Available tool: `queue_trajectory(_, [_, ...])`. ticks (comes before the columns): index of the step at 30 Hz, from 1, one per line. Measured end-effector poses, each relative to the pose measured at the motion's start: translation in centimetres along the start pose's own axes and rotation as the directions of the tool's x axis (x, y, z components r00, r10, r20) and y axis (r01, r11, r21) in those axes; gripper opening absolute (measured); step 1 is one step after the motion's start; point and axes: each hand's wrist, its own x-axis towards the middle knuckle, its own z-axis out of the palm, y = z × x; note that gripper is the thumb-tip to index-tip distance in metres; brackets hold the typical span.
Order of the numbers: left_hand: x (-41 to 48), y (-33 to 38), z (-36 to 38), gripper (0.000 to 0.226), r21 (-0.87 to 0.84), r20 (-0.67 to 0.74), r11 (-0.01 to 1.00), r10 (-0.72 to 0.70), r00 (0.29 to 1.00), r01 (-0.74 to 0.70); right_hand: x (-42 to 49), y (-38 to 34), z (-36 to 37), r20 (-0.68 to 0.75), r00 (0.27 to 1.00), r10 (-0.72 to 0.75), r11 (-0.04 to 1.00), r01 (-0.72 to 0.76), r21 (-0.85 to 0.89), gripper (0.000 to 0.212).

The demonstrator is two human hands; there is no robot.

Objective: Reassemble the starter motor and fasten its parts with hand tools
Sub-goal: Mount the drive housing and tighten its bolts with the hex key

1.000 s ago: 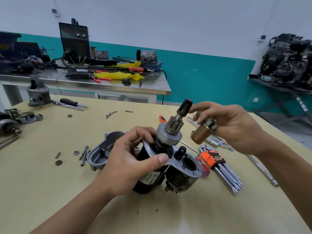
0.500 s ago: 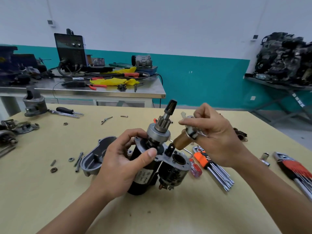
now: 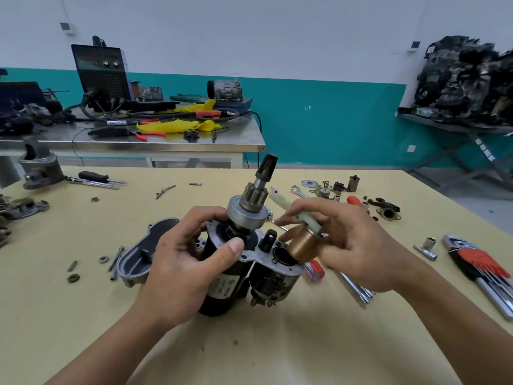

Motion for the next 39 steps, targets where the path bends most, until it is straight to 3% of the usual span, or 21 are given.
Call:
queue_trajectory(2, [-0.1, 0.0, 0.1, 0.034, 0.018, 0.001, 1.000, 0.003, 1.000, -0.003, -0.3, -0.1, 0.8, -0.010, 1.000, 0.027, 0.982, -0.025, 0.189, 0.054])
queue_trajectory(4, [0.0, 0.1, 0.2, 0.036, 0.056, 0.005, 0.998, 0.016, 1.000, -0.016, -0.4, 0.4, 2.9, -0.231, 0.972, 0.046, 0.971, 0.011, 0.240, 0.039])
queue_trajectory(7, [-0.1, 0.2, 0.2, 0.041, 0.106, 0.011, 0.994, 0.018, 1.000, -0.019, 0.3, 1.2, 7.2, -0.617, 0.786, 0.034, 0.966, 0.133, 0.224, 0.020])
queue_trajectory(10, [-0.1, 0.8, 0.4, 0.043, 0.143, 0.015, 0.990, 0.011, 1.000, -0.013, 1.3, 1.5, 9.3, -0.734, 0.676, -0.061, 0.952, 0.259, 0.160, 0.020])
queue_trajectory(16, [1.5, 2.0, -0.3, 0.038, 0.150, 0.026, 0.986, -0.074, 0.997, 0.070, 2.1, 1.3, 9.9, -0.696, 0.698, -0.167, 0.948, 0.308, 0.081, 0.016])
queue_trajectory(23, [2.0, 3.3, -1.5, 0.028, 0.106, 0.238, 0.994, -0.026, 0.971, 0.000, 2.4, 1.5, 9.9, -0.660, 0.722, -0.206, 0.955, 0.294, 0.023, 0.021])
queue_trajectory(28, [2.0, 3.2, -1.1, 0.025, 0.087, 0.164, 0.996, -0.001, 0.986, -0.013, 2.7, 1.8, 9.5, -0.651, 0.732, -0.203, 0.954, 0.299, 0.038, 0.020])
queue_trajectory(33, [1.8, 2.5, -1.2, 0.023, 0.096, 0.078, 0.995, -0.010, 0.997, 0.003, 3.0, 1.2, 8.6, -0.615, 0.787, -0.049, 0.934, 0.254, 0.250, 0.010])
queue_trajectory(39, [1.6, 2.3, -1.3, 0.025, 0.044, 0.088, 0.999, 0.024, 0.996, -0.028, 2.5, 0.0, 7.2, -0.433, 0.894, -0.115, 0.972, 0.190, 0.134, 0.015])
